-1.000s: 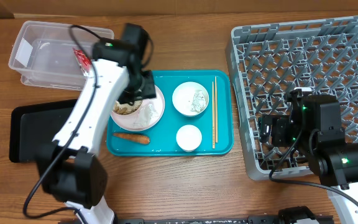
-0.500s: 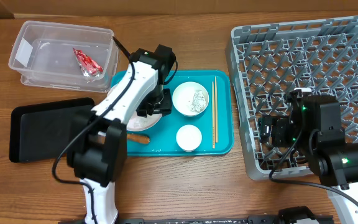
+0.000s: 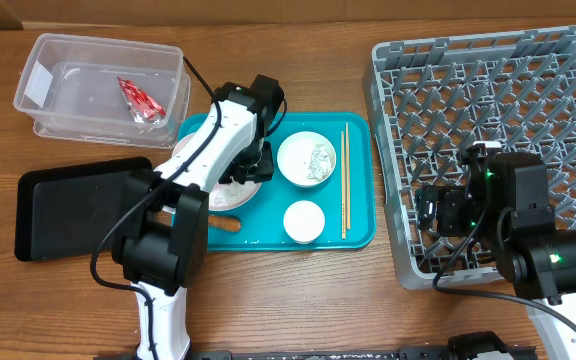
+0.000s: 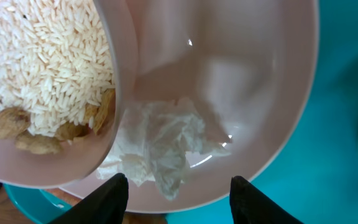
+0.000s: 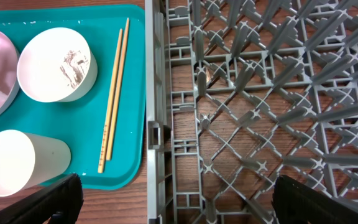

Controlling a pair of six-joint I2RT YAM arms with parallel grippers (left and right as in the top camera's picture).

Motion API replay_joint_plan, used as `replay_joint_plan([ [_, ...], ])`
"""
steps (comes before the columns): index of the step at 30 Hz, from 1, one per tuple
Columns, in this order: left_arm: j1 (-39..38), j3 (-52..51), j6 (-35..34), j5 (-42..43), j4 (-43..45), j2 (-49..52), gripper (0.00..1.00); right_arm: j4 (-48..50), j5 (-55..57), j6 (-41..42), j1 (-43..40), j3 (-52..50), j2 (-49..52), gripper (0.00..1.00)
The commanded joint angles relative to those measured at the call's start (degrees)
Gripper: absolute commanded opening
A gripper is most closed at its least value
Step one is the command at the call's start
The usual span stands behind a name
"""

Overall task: Sort waste into correct bins and load items into the dishwasher
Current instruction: 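Grasp the white tissue on the pink plate with the left gripper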

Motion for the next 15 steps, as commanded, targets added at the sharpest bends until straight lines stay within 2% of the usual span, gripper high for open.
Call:
replay_joint_plan([
  [1,0.0,-2.95,-1.09,-1.31,2.25,0.33,0.55,0.07,0.13,0.2,-0.26,1.9,-0.15,1.0],
  [4,0.0,-4.72,-1.07,-1.31,3.89,0.33,0.53,0.09,0.13,0.2,-0.26,1.9,-0.15,1.0],
  [7,0.0,-4.85,-1.05,-1.79,4.33,0.33,0.47,0.09,0.13,0.2,-0.26,1.88,-0.15,1.0],
  [10,0.0,-4.81,-1.05,-1.81,4.74,0.31,0.31,0.09,0.15,0.2,-0.26,1.88,-0.15,1.0],
  [12,0.0,-4.79,-1.05,-1.79,4.72,0.28,0.15,0.09,0.13,0.2,-0.26,1.9,-0.15,1.0],
  [14,0.0,-4.55,-1.03,-1.79,4.31,0.26,0.05,0.09,0.15,0.2,-0.26,1.88,-0.15,1.0],
  [15,0.0,-4.09,-0.85,-1.77,3.8,0.24,0.04,0.09,0.15,0.2,-0.26,1.88,-0.15,1.0],
])
